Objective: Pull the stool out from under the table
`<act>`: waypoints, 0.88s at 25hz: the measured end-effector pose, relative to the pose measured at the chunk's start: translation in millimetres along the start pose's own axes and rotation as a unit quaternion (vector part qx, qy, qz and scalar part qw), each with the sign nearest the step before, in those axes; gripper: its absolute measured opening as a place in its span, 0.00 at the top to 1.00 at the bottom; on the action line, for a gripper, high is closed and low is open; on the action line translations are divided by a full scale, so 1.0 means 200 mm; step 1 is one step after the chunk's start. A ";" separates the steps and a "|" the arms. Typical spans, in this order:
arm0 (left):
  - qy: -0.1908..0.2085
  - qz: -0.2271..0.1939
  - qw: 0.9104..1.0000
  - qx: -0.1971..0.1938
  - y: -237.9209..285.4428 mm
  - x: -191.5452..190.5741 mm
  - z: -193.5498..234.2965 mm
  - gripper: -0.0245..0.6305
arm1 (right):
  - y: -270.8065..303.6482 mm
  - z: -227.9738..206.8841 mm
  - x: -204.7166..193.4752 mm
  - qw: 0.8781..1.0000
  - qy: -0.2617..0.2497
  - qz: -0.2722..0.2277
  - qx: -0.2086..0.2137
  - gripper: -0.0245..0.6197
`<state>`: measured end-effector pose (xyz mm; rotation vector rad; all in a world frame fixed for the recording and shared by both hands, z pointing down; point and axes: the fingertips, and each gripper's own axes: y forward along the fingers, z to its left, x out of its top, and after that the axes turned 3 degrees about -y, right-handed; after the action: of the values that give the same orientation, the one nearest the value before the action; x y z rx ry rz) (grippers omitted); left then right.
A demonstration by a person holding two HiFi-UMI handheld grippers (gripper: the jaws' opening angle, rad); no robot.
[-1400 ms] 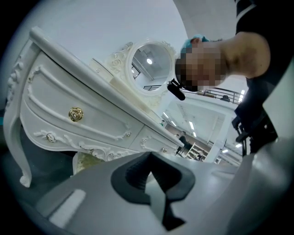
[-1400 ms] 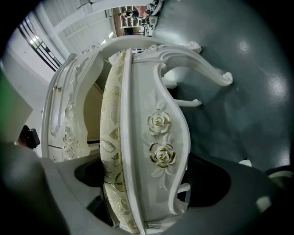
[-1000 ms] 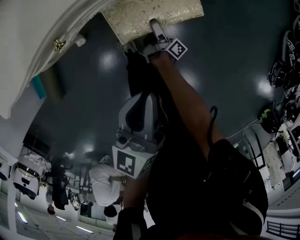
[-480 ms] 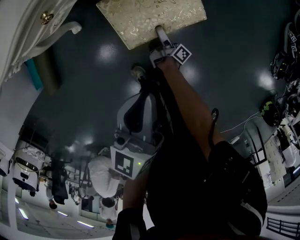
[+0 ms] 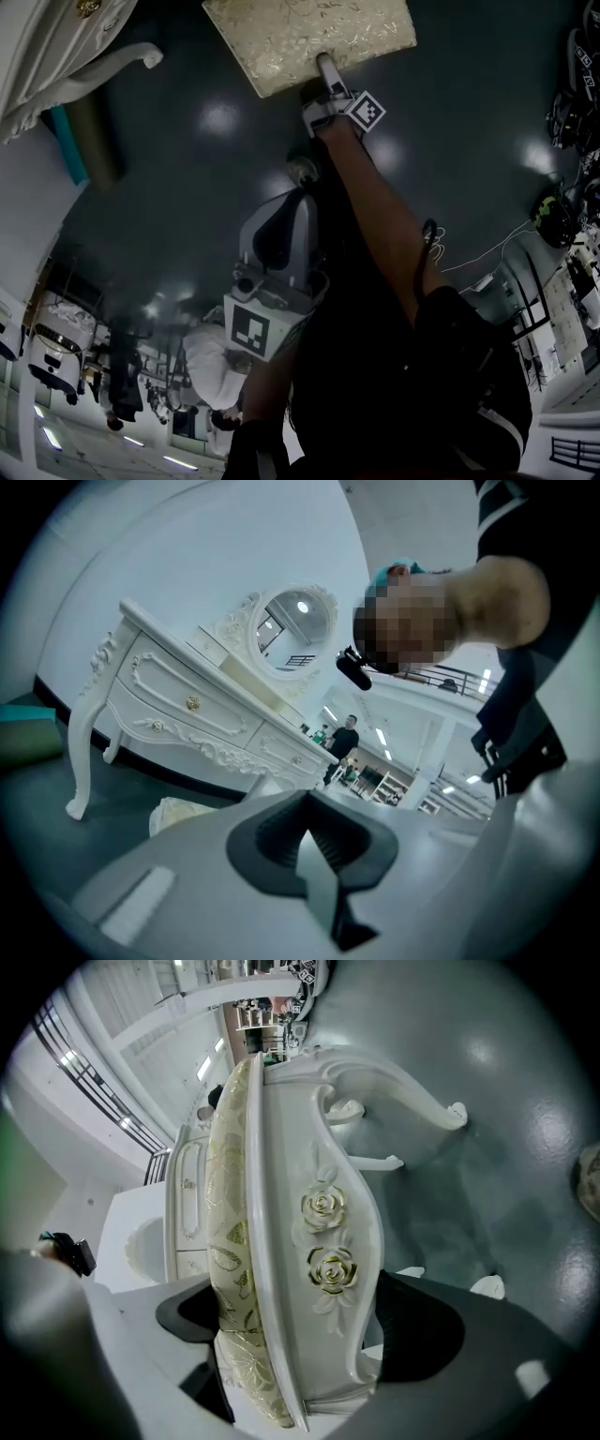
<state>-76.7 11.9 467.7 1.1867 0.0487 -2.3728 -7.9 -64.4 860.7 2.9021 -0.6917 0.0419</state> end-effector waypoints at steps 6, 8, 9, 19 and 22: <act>-0.004 0.004 1.000 -0.004 -0.19 -0.10 -0.01 0.95 | -0.09 -0.01 -0.02 1.000 0.010 -0.001 0.021 0.20; -0.005 0.007 1.000 -0.007 -0.25 -0.13 -0.03 0.95 | -0.15 0.00 -0.03 1.000 0.016 -0.005 0.024 0.20; -0.005 0.009 1.000 -0.009 -0.28 -0.15 -0.04 0.95 | -0.17 -0.01 -0.03 1.000 0.016 -0.009 0.023 0.20; 0.000 0.012 0.999 -0.040 -0.42 -0.21 -0.17 0.95 | -0.44 -0.07 -0.11 1.000 0.018 -0.018 -0.001 0.21; 0.002 0.015 0.999 -0.042 -0.47 -0.23 -0.22 0.95 | -0.57 -0.10 -0.13 1.000 0.019 -0.022 -0.002 0.21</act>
<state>-61.2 123.7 458.7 1.1444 0.1303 -2.3188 20.6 49.9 861.3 2.9036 -0.6206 0.0889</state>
